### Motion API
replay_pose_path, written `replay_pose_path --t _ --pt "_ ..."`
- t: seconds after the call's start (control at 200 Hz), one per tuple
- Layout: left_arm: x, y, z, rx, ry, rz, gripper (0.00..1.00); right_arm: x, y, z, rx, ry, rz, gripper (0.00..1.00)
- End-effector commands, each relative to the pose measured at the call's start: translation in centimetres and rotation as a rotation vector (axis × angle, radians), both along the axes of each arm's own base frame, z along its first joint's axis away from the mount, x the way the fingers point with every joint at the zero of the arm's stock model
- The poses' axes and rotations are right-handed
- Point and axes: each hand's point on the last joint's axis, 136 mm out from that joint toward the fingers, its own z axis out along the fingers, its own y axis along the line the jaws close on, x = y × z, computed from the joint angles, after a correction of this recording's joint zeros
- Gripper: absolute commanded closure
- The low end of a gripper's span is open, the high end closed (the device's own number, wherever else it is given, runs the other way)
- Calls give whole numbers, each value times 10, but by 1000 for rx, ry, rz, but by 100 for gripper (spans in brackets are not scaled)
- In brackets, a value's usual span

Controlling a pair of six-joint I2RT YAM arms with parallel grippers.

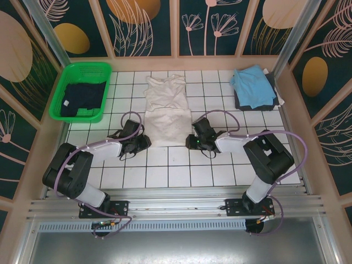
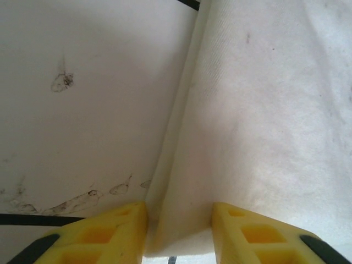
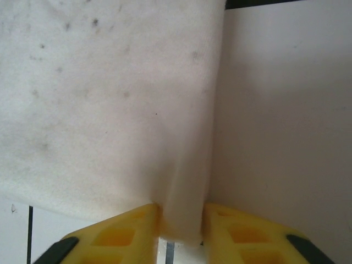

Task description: Fold and stack the t-shirts

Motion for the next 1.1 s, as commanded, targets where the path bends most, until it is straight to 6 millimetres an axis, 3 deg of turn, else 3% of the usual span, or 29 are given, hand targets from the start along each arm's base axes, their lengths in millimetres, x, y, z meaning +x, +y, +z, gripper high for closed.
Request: replay_pose_path --t 0.0,0.25,0.42,0.465,0.611,0.756,0.956,1.096 --pt "-4 10 -5 59 26 11 62 5 4 -1 -17 -11 3 82" --pt "-2 -17 -2 -67 10 -62 72 8 6 14 5 -46 9 93" --pt "-1 -18 12 -74 -21 -83 100 10 9 28 26 -78 18 99" --pt "-1 -17 17 -69 -31 -79 100 9 8 31 27 -83 18 100" --pt "-2 -20 47 -121 -97 -87 100 5 1 52 45 -121 5 100" --pt "-12 -26 84 -223 -176 -102 100 -17 0 81 93 -149 25 100" --pt "-27 -33 138 -338 -290 -130 100 -24 7 142 165 -266 45 100" --pt "-18 -31 169 -325 -357 -123 100 -13 18 181 203 -352 63 100"
